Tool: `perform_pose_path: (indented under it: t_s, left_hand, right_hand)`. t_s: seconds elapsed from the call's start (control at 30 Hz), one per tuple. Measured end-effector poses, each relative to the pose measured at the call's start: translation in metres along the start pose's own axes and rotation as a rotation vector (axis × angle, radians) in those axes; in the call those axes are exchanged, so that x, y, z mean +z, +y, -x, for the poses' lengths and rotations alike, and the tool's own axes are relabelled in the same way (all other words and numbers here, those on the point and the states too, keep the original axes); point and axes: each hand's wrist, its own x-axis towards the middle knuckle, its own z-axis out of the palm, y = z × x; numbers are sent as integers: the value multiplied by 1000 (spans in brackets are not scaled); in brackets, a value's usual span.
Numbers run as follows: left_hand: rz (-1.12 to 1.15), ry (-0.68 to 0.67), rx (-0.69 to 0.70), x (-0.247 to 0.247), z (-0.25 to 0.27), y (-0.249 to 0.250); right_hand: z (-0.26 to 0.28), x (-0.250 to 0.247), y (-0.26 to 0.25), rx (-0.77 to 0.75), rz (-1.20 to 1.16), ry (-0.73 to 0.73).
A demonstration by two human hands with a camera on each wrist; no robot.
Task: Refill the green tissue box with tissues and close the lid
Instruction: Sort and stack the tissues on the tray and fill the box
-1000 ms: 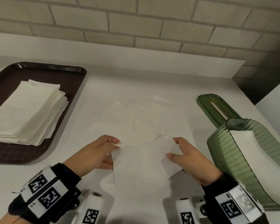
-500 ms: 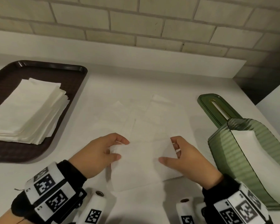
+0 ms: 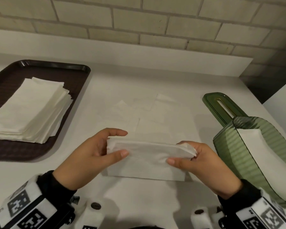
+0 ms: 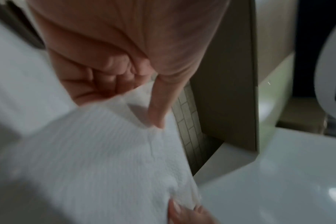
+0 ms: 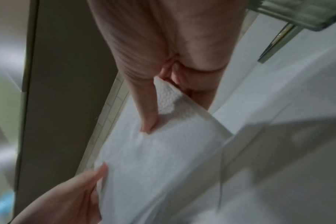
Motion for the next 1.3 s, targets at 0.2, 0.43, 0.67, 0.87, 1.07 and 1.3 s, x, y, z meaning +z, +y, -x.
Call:
perform_pose_path:
  t_s: [0.2,0.43,0.67,0.87,1.07,1.3]
  left_hand:
    - [8,-194,-66,0,19,-20]
    - [-91,-244,-48,4,28,-31]
    - [-307,-234,-4,9,31,-28]
    - [-134,-365,44,8,33,-1]
    - [91,-126,45,11,33,23]
    - [171,-55,-111,4,24,26]
  right_hand:
    - [17,13,12,-7,48,31]
    - [29,18,26,45,239,-34]
    - [30,20,25,101,265,28]
    - [34,24,-3,-3,217,-34]
    - [33,21,-27,-105,96,9]
    - [40,5,-33,-88,80,113]
